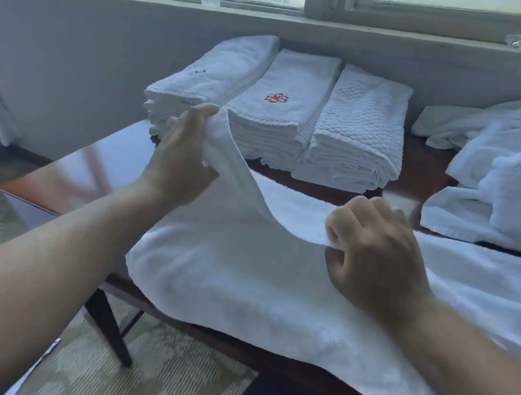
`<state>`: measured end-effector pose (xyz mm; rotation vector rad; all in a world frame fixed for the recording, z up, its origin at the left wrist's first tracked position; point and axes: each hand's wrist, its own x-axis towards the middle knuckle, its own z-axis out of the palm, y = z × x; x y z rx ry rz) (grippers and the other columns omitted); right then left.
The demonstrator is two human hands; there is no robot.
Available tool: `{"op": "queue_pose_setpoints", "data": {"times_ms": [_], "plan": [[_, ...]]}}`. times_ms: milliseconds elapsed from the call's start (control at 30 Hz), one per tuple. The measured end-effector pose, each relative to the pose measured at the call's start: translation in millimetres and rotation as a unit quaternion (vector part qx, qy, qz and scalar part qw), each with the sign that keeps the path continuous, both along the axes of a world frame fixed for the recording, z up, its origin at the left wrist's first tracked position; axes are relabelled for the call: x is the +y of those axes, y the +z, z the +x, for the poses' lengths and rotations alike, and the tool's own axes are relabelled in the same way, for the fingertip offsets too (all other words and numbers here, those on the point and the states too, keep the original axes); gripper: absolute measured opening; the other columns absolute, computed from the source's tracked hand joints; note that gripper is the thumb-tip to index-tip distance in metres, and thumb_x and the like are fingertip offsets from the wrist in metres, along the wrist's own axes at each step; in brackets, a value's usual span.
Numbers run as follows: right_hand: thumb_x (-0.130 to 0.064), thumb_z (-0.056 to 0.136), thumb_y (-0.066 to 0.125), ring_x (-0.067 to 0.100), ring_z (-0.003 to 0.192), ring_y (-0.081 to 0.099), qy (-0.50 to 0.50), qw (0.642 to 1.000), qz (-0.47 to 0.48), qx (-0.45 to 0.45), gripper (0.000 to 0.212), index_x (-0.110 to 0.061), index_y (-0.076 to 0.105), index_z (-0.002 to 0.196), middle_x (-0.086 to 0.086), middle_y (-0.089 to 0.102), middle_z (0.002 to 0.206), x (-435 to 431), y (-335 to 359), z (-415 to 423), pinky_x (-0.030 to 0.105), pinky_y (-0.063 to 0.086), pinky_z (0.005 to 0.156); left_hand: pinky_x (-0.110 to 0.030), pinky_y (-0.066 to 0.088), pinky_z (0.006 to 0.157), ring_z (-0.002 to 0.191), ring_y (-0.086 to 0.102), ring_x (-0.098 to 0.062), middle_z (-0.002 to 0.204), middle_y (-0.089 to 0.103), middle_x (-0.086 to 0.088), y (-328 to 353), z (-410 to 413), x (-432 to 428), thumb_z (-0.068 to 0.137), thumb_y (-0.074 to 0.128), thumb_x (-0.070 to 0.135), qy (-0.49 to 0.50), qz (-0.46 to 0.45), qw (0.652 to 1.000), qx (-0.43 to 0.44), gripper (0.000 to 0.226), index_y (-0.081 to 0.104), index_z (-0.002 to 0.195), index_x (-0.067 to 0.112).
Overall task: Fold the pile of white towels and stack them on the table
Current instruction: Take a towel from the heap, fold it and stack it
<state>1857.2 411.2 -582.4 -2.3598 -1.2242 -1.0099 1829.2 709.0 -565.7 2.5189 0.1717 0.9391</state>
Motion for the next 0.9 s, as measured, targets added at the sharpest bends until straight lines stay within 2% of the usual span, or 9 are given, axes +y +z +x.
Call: {"op": "queue_pose_setpoints", "data": {"times_ms": [67, 133, 267, 400, 533, 633, 733, 833, 900], "plan": [[0.002, 0.068, 0.059, 0.034, 0.069, 0.054, -0.023, 0.995, 0.023, 0.090, 0.023, -0.009, 0.060, 0.089, 0.007, 0.059, 0.080, 9.0, -3.2, -7.6, 0.032, 0.036, 0.058, -0.044, 0.038, 0.091, 0.114, 0.047, -0.036, 0.118, 0.057, -0.004, 1.3, 0.6, -0.4, 0.078, 0.075, 0.025, 0.120, -0.007, 0.992, -0.025, 0.061, 0.042, 0.130, 0.022], [-0.006, 0.078, 0.056, 0.032, 0.077, 0.058, -0.068, 0.981, 0.008, 0.184, 0.022, -0.015, 0.061, 0.097, 0.003, 0.062, 0.089, 13.8, -9.9, -10.0, 0.035, 0.045, 0.059, -0.043, 0.040, 0.091, 0.111, 0.048, -0.034, 0.109, 0.058, 0.001, -3.0, -1.2, 3.6, 0.083, 0.066, 0.040, 0.207, -0.037, 0.978, 0.012, 0.044, 0.046, 0.120, 0.026], [-0.026, 0.087, 0.052, 0.020, 0.075, 0.052, -0.074, 0.965, -0.015, 0.250, 0.011, -0.024, 0.060, 0.095, -0.007, 0.052, 0.088, 11.7, -20.1, -6.4, 0.033, 0.044, 0.060, -0.046, 0.050, 0.088, 0.110, 0.053, -0.036, 0.108, 0.060, -0.011, -25.5, -11.7, 16.6, 0.098, 0.047, 0.051, 0.211, -0.140, 0.965, 0.074, 0.036, 0.064, 0.102, 0.019], [-0.037, 0.090, 0.057, 0.021, 0.086, 0.051, -0.146, 0.946, -0.055, 0.285, 0.025, -0.027, 0.059, 0.112, -0.002, 0.054, 0.105, 25.6, -18.5, 3.5, 0.033, 0.040, 0.067, -0.033, 0.035, 0.072, 0.089, 0.050, -0.028, 0.102, 0.052, -0.010, -39.3, -12.8, 15.0, 0.099, 0.051, 0.038, 0.214, -0.116, 0.968, 0.053, 0.016, 0.058, 0.092, 0.026], [-0.032, 0.094, 0.053, 0.023, 0.085, 0.051, -0.108, 0.962, -0.030, 0.248, 0.017, -0.024, 0.060, 0.106, -0.001, 0.053, 0.097, 50.2, -18.4, -1.2, 0.034, 0.039, 0.064, -0.030, 0.038, 0.071, 0.082, 0.055, -0.022, 0.094, 0.068, 0.003, -31.6, 3.1, 0.0, 0.086, 0.045, 0.062, 0.175, -0.160, 0.971, 0.019, 0.041, 0.065, 0.107, 0.034], [-0.030, 0.094, 0.050, 0.021, 0.074, 0.047, -0.093, 0.969, -0.010, 0.228, 0.012, -0.021, 0.059, 0.093, -0.004, 0.047, 0.085, 49.7, -22.3, -1.3, 0.033, 0.036, 0.058, -0.028, 0.039, 0.059, 0.069, 0.056, -0.015, 0.077, 0.065, 0.012, -17.2, 16.6, -3.0, 0.081, 0.036, 0.077, 0.137, -0.266, 0.952, 0.061, 0.059, 0.064, 0.096, 0.027], [-0.028, 0.090, 0.046, 0.021, 0.068, 0.045, -0.082, 0.973, 0.009, 0.214, 0.017, -0.019, 0.060, 0.087, -0.005, 0.045, 0.078, 44.6, -22.4, 2.1, 0.032, 0.035, 0.054, -0.017, 0.035, 0.042, 0.047, 0.044, -0.012, 0.056, 0.054, 0.010, -3.1, 20.2, 7.1, 0.104, 0.044, 0.048, -0.016, -0.470, 0.877, 0.097, 0.040, 0.063, 0.080, 0.023], [-0.026, 0.089, 0.050, 0.020, 0.066, 0.045, -0.068, 0.975, 0.014, 0.211, 0.016, -0.018, 0.063, 0.087, -0.006, 0.045, 0.076, 43.8, -22.0, 1.0, 0.031, 0.032, 0.052, -0.017, 0.047, 0.046, 0.054, 0.063, -0.009, 0.074, 0.070, 0.007, 7.4, 12.8, 26.6, 0.103, 0.048, 0.024, -0.124, -0.560, 0.810, 0.124, 0.032, 0.075, 0.085, 0.024], [-0.021, 0.088, 0.058, 0.020, 0.065, 0.044, -0.060, 0.976, 0.014, 0.208, 0.007, -0.017, 0.064, 0.087, -0.006, 0.046, 0.075, 44.0, -21.5, -0.4, 0.030, 0.030, 0.053, -0.016, 0.041, 0.042, 0.054, 0.063, -0.013, 0.078, 0.072, 0.003, 12.5, 7.7, 42.2, 0.093, 0.042, 0.015, -0.130, -0.584, 0.784, 0.167, 0.039, 0.077, 0.078, 0.021]]}}
